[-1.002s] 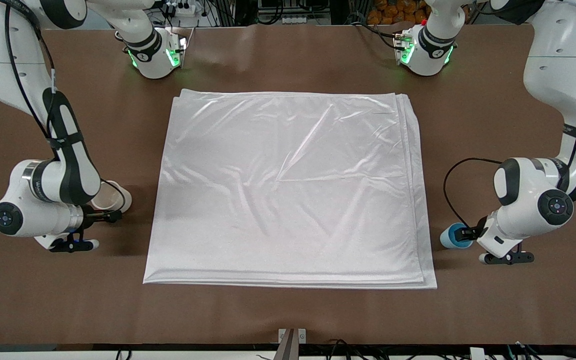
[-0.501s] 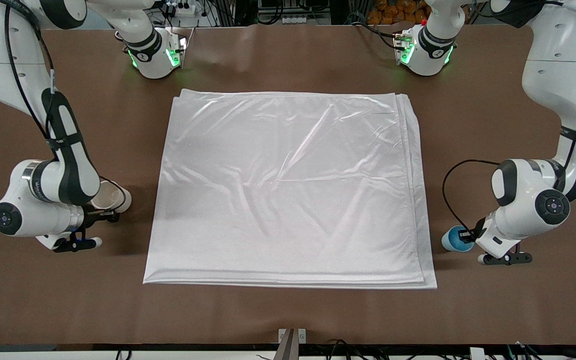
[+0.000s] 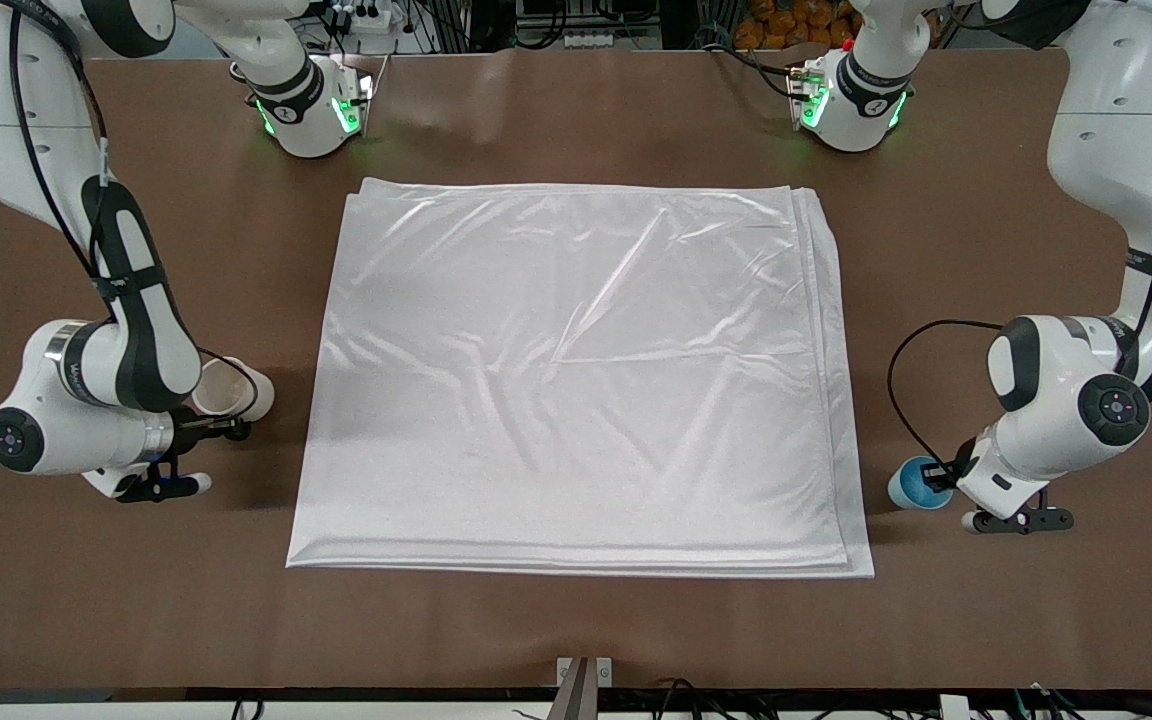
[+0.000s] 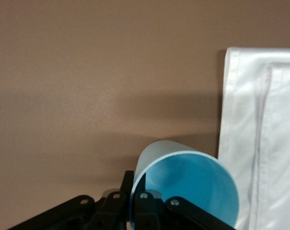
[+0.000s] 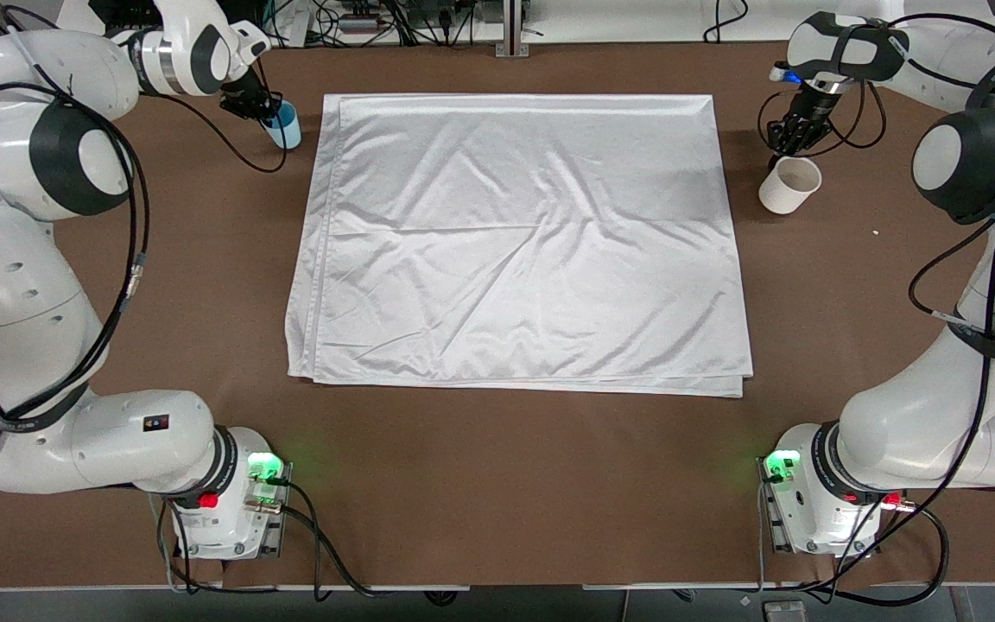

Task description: Place blue cup into white mug on cloth

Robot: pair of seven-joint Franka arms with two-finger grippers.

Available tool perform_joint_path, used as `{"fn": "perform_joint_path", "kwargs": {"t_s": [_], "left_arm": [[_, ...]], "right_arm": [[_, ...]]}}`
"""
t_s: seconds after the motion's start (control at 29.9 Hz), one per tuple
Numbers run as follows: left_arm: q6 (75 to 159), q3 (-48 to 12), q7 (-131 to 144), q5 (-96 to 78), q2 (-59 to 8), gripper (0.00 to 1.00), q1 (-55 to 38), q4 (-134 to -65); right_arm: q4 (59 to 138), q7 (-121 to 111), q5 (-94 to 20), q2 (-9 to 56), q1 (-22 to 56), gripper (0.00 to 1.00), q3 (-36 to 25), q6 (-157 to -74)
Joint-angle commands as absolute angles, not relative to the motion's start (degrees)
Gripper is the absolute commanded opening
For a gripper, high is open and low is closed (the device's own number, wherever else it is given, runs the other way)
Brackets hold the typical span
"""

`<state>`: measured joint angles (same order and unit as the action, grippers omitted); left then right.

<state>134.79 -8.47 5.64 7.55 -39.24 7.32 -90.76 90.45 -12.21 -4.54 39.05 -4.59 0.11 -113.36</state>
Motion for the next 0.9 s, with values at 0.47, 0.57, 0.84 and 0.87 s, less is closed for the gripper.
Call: {"fn": "perform_joint_path", "kwargs": {"t_s": [0.47, 0.57, 0.84, 0.87], "left_arm": [[122.44, -14.5, 6.24, 8.96, -25.93, 0.0, 6.86, -91.06], [120.5, -15.9, 6.24, 8.96, -24.61, 0.0, 6.86, -90.97], [116.9, -19.42, 7.2, 9.14, -22.59, 0.0, 6.68, -90.7], [116.72, -19.68, 7.64, 9.31, -22.33, 0.0, 6.59, -90.7]], "right_arm": [[89.65, 10.89, -10.37, 33.66, 4.65, 0.08, 1.67, -106.52], [89.65, 15.54, -11.16, 33.05, 6.85, 0.08, 1.67, -106.52], [88.33, 30.56, -11.51, 32.96, 14.58, 0.08, 1.58, -107.49], [88.07, 32.5, -11.51, 32.96, 15.63, 0.08, 1.58, -107.58]]}}
